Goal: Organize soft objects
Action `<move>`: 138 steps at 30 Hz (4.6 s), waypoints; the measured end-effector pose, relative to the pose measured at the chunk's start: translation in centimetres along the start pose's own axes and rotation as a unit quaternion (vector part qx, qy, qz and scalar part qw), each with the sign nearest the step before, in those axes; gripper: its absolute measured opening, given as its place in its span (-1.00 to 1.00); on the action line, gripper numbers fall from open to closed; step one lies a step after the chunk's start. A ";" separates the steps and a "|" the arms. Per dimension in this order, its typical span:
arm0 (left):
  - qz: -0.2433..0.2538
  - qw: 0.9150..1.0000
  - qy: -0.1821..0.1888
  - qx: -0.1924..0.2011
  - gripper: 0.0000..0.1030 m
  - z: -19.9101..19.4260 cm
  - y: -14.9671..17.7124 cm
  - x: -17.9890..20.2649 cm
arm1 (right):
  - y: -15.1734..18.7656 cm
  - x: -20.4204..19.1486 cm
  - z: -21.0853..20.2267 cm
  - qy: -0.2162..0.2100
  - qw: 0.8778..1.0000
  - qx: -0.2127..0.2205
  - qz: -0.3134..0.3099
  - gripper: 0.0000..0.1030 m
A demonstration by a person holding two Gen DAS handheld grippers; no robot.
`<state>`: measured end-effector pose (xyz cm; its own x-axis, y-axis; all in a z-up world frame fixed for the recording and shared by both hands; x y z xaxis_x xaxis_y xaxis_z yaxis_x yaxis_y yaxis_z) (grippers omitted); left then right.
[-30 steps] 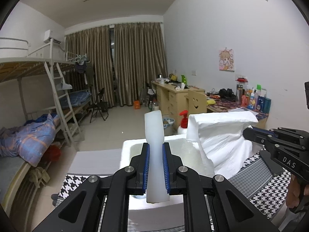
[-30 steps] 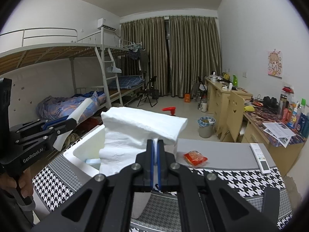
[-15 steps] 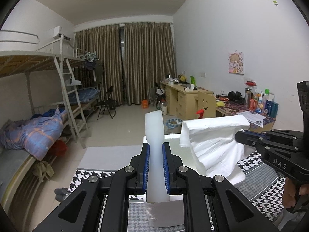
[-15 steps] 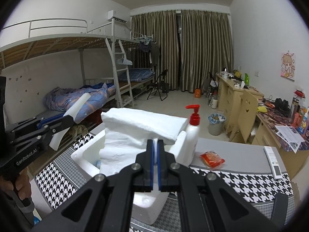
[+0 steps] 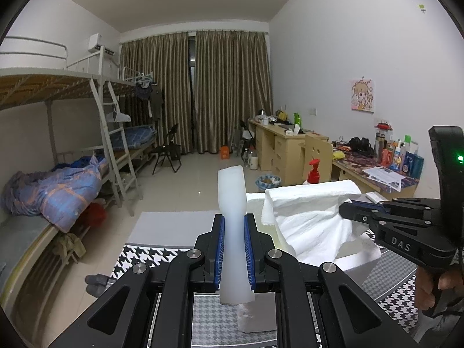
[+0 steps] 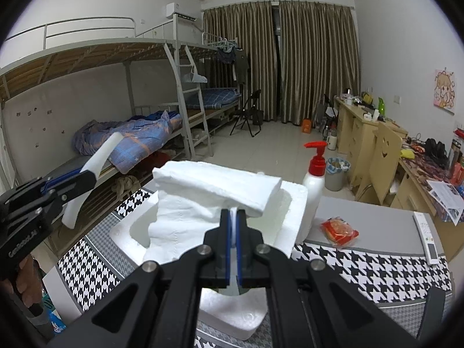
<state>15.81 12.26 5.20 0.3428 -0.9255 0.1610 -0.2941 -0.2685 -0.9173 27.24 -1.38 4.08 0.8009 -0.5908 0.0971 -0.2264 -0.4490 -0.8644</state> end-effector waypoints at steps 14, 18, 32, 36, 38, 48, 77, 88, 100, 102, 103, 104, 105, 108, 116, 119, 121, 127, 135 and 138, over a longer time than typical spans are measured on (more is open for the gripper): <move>-0.010 1.000 -0.006 -0.006 -0.72 0.7 0.0 -0.8 | 0.6 -0.9 1.1 -0.011 1.000 -0.018 -0.012 0.31; -0.009 1.000 -0.004 -0.007 -0.71 0.6 0.3 -0.8 | 0.5 -1.0 0.5 -0.006 1.000 -0.008 -0.020 0.52; 0.003 1.000 0.016 -0.013 -0.71 1.0 0.1 0.4 | 0.5 0.3 -1.5 0.016 1.000 0.021 -0.010 0.79; 0.008 1.000 0.024 -0.015 -0.71 1.3 0.1 1.1 | 0.8 0.8 -2.0 0.025 0.999 0.023 -0.007 0.79; 0.011 0.999 0.027 -0.017 -0.71 1.4 0.1 1.5 | 1.0 1.1 -2.2 0.030 0.999 0.024 -0.005 0.79; 0.021 0.998 0.043 -0.032 -0.69 2.5 0.2 3.0 | 2.0 2.5 -3.4 0.048 0.998 0.028 0.010 0.79; 0.046 0.994 0.041 -0.087 -0.08 7.2 1.8 6.4 | 4.7 5.5 -5.8 0.077 0.995 0.035 0.046 0.79; 0.027 0.998 0.027 -0.049 0.77 5.4 1.5 5.6 | 4.9 5.2 -6.7 0.081 0.995 0.043 0.042 0.79; 0.008 1.000 0.024 0.007 0.98 0.8 0.9 4.6 | 5.0 4.1 -9.0 0.085 0.993 0.068 0.043 0.94; 0.007 1.000 0.024 0.011 0.98 0.1 0.9 4.5 | 5.0 3.8 -9.5 0.087 0.993 0.072 0.042 0.95; 0.008 1.000 0.021 0.011 0.98 -0.2 0.9 4.5 | 5.0 3.6 -9.8 0.087 0.993 0.074 0.040 0.96; 0.009 1.000 0.019 0.013 0.98 -0.5 1.0 4.5 | 5.1 3.4 -10.1 0.089 0.992 0.077 0.038 0.96; 0.009 1.000 0.018 0.016 0.98 -0.9 1.0 4.5 | 5.1 3.3 -10.3 0.089 0.992 0.079 0.038 0.97; 0.008 1.000 0.020 0.021 0.98 -1.9 1.2 4.5 | 5.2 2.8 -10.9 0.092 0.992 0.084 0.038 0.98; 0.012 0.999 0.020 0.029 0.98 -4.0 1.8 4.6 | 5.5 1.5 -12.5 0.098 0.990 0.093 0.035 0.98; 0.011 0.999 0.021 0.031 0.98 -4.7 2.1 4.7 | 5.6 1.1 -12.9 0.099 0.990 0.094 0.030 0.98; 0.012 0.999 0.020 0.033 0.98 -5.0 2.2 4.7 | 5.7 0.8 -13.2 0.100 0.990 0.094 0.026 0.98; 0.013 0.999 0.021 0.037 0.98 -6.0 2.7 4.9 | 6.2 0.2 -14.1 0.103 0.990 0.098 0.025 0.98; 0.014 0.999 0.027 0.042 0.98 -7.5 3.6 5.3 | 7.0 -0.6 -15.4 0.105 0.989 0.106 0.022 0.98; 0.014 0.999 0.029 0.043 0.98 -7.9 3.9 5.4 | 7.4 -0.9 -15.7 0.104 0.989 0.106 0.021 0.98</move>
<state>9.46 4.08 5.41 0.2818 -0.9470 0.1542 -0.2247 -0.2213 -0.9490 16.16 -14.70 5.31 0.6565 -0.7414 0.1387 -0.1189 -0.2833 -0.9516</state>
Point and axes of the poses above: each gripper's, at about its wrist camera, not at the fingertips, and z roughly the way its jaws point, x to its right, y to its underside, the point moved 4 cm from there along z, roughly the way its jaws point, and after that the axes turned 10 degrees about -z, right-handed, at the moved point
